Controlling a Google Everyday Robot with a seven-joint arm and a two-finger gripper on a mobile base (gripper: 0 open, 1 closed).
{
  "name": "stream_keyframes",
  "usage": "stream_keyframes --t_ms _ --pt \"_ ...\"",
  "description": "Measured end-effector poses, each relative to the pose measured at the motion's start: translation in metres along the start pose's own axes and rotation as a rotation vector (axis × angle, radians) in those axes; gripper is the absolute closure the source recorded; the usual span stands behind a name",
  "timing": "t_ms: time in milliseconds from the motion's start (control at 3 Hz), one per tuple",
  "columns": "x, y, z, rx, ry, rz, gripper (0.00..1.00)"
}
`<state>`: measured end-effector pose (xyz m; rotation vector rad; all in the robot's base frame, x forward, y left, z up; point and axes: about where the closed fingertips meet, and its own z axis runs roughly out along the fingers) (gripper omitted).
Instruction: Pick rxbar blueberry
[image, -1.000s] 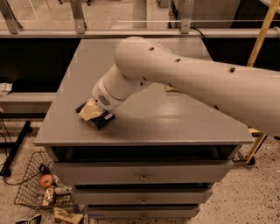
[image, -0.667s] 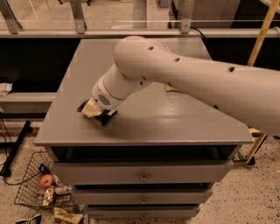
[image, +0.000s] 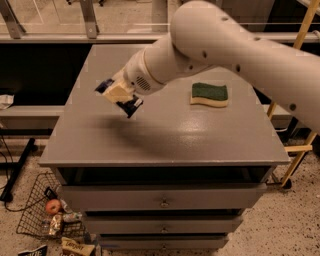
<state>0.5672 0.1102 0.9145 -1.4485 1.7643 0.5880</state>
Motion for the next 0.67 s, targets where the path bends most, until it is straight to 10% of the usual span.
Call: stream_keyframes --t_ms 667 --pt "-0.0242 -0.0103 -0.0323 0.001 -0.074 -0.098 1.0"
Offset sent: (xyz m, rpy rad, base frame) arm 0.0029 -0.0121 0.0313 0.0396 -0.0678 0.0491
